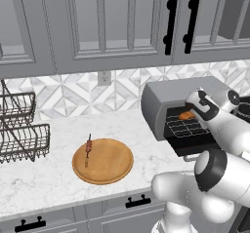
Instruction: Pick up the kebab skewer and baguette bread, and place them inside the toaster oven. Close the toaster oven door and start by setting the timer.
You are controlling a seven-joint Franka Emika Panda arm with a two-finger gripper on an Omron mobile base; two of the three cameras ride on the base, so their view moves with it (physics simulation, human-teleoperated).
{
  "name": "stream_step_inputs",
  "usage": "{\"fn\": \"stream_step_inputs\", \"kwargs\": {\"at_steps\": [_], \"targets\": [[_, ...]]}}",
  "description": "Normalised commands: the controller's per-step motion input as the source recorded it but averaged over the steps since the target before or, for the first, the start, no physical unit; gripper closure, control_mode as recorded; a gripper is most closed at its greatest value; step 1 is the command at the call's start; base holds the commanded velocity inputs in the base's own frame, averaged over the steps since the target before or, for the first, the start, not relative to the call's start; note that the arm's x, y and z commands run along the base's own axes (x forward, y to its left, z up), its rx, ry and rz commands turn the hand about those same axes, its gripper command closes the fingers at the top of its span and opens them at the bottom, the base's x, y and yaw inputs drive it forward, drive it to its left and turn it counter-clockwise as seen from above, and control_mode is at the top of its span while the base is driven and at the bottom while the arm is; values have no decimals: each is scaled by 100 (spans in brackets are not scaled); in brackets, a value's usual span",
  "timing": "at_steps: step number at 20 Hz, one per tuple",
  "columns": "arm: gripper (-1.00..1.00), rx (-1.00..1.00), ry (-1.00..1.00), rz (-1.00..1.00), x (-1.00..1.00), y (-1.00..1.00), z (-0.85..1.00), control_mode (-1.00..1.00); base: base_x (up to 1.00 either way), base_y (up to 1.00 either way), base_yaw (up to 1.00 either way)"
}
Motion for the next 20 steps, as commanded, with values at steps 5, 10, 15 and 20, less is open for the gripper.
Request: {"fn": "stream_step_inputs", "kwargs": {"at_steps": [5, 10, 15, 20], "targets": [[100, 1, 0, 0, -6, -9, 0, -100, 0, 0, 0], [100, 0, 5, 0, -3, -1, -5, -100, 0, 0, 0], [100, 0, 13, 0, 0, 0, -16, -100, 0, 0, 0], [-100, 0, 6, 0, 0, 0, -22, -100, 0, 0, 0]]}}
